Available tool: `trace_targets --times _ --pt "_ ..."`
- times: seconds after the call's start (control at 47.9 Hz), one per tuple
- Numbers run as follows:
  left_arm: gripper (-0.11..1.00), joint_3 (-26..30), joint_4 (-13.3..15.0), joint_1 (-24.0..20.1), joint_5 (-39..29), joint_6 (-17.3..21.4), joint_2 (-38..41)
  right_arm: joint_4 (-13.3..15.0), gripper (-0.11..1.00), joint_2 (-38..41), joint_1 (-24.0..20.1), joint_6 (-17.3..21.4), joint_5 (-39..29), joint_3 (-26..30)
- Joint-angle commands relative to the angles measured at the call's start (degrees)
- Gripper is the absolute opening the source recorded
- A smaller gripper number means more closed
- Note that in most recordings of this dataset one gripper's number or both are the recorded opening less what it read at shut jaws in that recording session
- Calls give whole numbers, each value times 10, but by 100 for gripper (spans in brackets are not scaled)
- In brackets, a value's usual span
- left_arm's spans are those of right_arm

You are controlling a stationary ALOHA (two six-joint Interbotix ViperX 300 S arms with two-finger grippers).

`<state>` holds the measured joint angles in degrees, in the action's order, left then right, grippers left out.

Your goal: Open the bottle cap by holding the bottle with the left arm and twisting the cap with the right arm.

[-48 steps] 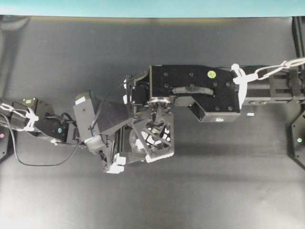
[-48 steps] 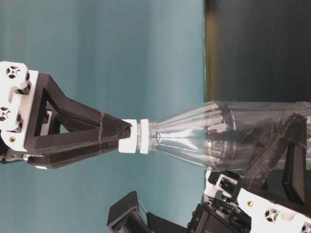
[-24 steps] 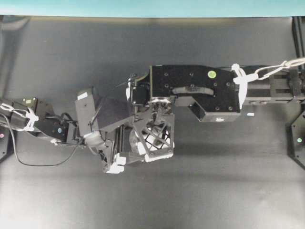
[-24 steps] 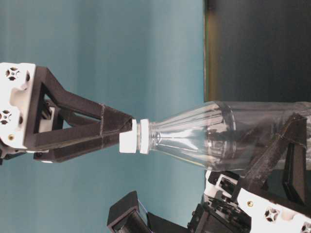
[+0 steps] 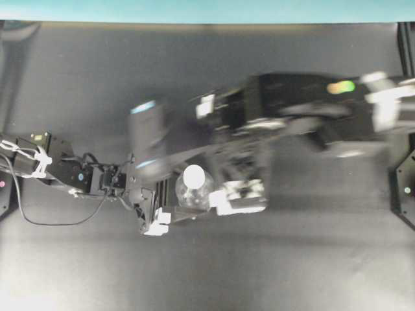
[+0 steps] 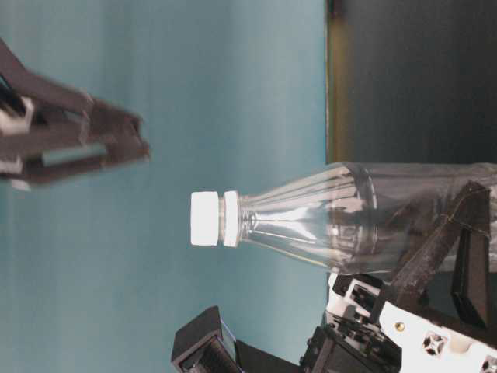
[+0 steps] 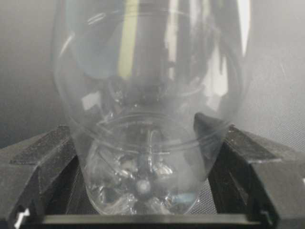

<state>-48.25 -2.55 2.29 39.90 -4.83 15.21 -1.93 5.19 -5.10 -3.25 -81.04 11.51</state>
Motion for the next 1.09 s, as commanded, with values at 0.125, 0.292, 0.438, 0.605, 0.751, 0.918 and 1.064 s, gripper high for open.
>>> trace_targets --times 0.125,0.292,0.438,0.605,0.751,0.918,1.064 --pt "81 0 -1 5 -4 -2 3 0 82 -79 -6 52 63 -62" --pt "81 -1 -1 6 -10 -2 1 1 82 -124 -7 88 138 -112" --pt "81 5 -1 6 -25 -2 2 -3 82 -150 -7 101 186 -153" --pt "81 6 -1 6 -27 -3 2 -3 82 -173 -11 111 202 -186" --pt "81 6 0 6 -28 -3 2 -3 82 -198 -11 125 214 -214" --pt "81 5 0 6 -28 -3 2 -3 82 -232 -11 133 259 -252" --pt "81 5 -1 7 -28 -3 2 -3 82 -272 -12 133 328 -299"
